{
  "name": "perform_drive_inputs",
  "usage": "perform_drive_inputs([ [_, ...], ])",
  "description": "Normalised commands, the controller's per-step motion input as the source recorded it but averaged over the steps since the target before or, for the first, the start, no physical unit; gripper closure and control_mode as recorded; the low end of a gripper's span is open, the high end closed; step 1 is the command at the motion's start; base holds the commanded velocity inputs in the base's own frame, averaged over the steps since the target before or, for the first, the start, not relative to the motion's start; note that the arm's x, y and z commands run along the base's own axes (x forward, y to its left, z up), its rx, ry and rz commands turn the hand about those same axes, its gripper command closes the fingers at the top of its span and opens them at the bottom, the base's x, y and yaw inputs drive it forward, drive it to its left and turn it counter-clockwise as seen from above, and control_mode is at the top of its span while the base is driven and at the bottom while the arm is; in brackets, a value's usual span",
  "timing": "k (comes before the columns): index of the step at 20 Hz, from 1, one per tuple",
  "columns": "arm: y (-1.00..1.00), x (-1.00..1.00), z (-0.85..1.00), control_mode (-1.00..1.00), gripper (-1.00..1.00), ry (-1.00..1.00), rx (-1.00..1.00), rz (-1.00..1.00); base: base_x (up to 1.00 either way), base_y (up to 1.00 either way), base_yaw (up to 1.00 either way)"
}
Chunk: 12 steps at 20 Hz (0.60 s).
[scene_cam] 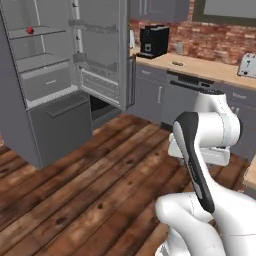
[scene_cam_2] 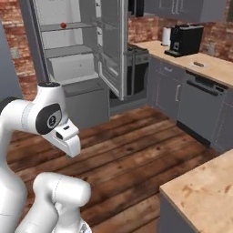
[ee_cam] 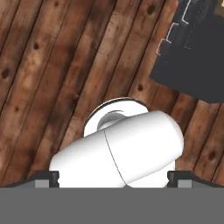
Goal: Place the cold items (bell pepper and corn) from the fridge in one tupperware on the dining counter. Place the warm items (kebab skewer and hot dog) in the stove area in another tupperware.
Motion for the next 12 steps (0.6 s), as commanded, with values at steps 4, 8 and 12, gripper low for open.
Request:
perform_drive_inputs([
  [4, 0.00, 0.00, 0.00, 1.00, -1.00, 0.00, 0.00, 0.00, 1.00, 0.87, -0.01],
  [8, 0.00, 0.00, 0.00, 1.00, -1.00, 0.00, 0.00, 0.00, 1.00, 0.74, 0.00],
  [12, 0.00, 0.00, 0.00, 1.00, -1.00, 0.00, 0.00, 0.00, 1.00, 0.42, 0.02],
])
